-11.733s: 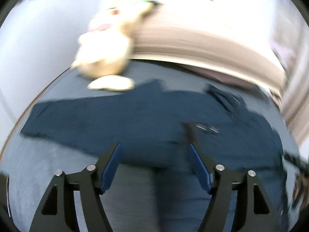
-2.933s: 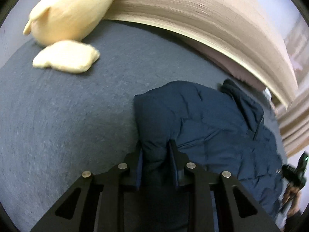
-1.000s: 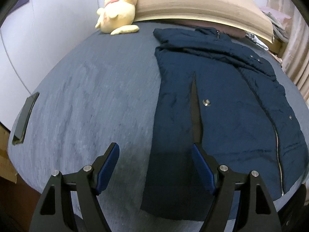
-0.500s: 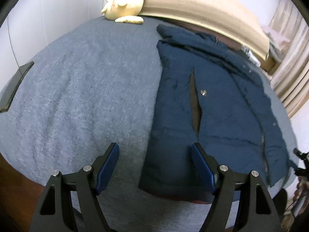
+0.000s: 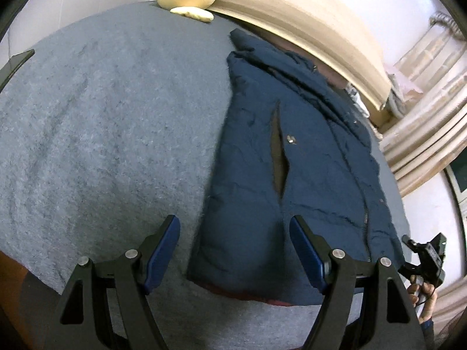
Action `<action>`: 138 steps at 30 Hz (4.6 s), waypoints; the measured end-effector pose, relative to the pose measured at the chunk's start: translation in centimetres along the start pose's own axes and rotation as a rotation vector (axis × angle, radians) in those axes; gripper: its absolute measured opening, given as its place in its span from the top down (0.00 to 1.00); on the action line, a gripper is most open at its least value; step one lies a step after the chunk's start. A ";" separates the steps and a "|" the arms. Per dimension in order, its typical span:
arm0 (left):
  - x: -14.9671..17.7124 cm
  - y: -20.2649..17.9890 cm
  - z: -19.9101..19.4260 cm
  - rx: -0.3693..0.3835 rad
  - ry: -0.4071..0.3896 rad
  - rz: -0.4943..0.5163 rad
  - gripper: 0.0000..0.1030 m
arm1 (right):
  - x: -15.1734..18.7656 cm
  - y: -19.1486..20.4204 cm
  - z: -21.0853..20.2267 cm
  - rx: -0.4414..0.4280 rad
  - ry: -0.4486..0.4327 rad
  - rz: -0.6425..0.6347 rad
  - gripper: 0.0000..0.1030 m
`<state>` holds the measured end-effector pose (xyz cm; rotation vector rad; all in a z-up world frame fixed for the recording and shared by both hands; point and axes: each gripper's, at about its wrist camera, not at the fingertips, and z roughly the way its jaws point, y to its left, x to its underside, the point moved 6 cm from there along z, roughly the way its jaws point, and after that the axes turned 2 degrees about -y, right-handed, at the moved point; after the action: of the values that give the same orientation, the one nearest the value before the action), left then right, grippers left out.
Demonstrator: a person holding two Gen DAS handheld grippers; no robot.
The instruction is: Fold large clothes
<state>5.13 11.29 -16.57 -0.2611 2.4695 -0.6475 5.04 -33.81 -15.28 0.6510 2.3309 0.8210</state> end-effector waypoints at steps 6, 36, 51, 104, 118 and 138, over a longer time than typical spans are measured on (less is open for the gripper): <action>-0.5 -0.9 -0.4 0.036 -0.019 0.016 0.25 | 0.1 -1.4 0.2 0.005 0.007 0.044 0.40; 0.6 -1.9 1.5 0.091 0.053 0.044 0.31 | 1.3 -2.1 1.0 -0.164 0.037 0.199 0.68; 1.1 -1.0 -0.1 0.057 0.036 0.088 0.86 | 3.8 -0.7 0.2 -0.144 0.086 0.115 0.84; -0.4 0.1 0.4 0.120 0.044 0.012 0.50 | 3.7 -1.9 -0.7 -0.180 0.087 0.078 0.54; -1.9 -0.5 -1.1 0.400 0.109 -0.117 0.57 | 3.8 -1.3 0.9 -0.301 0.136 0.119 0.78; -1.7 -3.4 -2.4 0.570 0.125 -0.068 0.13 | 4.2 -2.3 1.3 -0.378 0.147 0.185 0.76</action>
<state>5.26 9.85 -12.35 -0.0820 2.2775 -1.3901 2.31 -32.37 -19.19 0.6626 2.1739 1.3940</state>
